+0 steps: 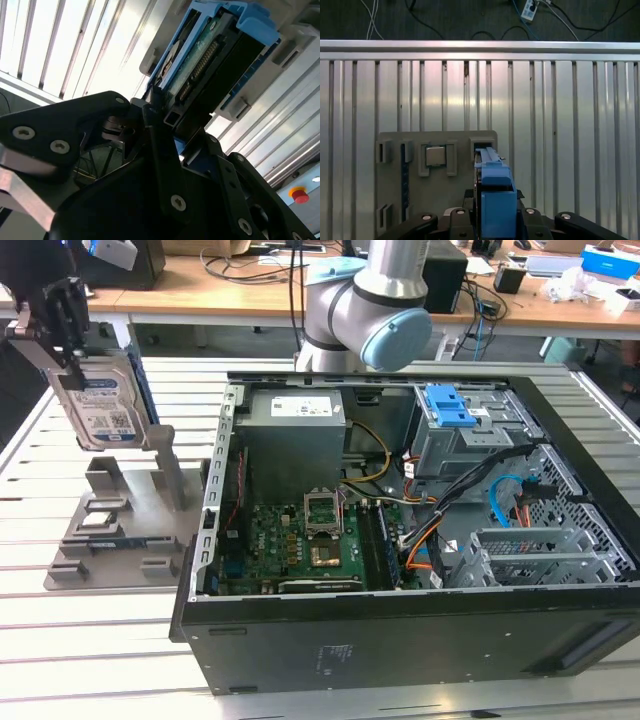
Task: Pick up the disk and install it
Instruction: 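Pick up the disk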
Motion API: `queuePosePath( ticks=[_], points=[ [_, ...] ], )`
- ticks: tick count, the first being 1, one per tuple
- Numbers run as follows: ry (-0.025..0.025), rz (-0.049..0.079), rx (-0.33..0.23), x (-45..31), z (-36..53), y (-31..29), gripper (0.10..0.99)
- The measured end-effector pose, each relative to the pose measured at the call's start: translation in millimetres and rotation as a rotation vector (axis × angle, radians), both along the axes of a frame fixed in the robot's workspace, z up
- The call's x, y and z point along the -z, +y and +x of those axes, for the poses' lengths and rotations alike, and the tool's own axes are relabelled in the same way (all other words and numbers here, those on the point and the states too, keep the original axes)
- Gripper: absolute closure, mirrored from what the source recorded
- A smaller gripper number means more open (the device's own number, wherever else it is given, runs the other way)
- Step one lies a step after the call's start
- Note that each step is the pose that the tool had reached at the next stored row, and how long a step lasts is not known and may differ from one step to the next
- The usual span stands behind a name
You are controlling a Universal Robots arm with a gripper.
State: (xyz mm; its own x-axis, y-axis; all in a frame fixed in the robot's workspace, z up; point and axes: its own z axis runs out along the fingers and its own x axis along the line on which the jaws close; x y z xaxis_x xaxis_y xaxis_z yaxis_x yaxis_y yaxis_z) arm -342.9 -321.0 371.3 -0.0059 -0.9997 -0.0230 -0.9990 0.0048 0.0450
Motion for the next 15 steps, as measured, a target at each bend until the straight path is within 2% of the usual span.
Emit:
queuePosePath(
  ticks=[1,9,15],
  points=[
    [0.0000,0.000,0.000,-6.2,0.0,0.0,0.718],
    [0.0000,0.000,0.000,-17.8,0.0,0.0,0.718],
    [0.0000,0.000,0.000,-31.7,0.0,0.0,0.718]
  ],
)
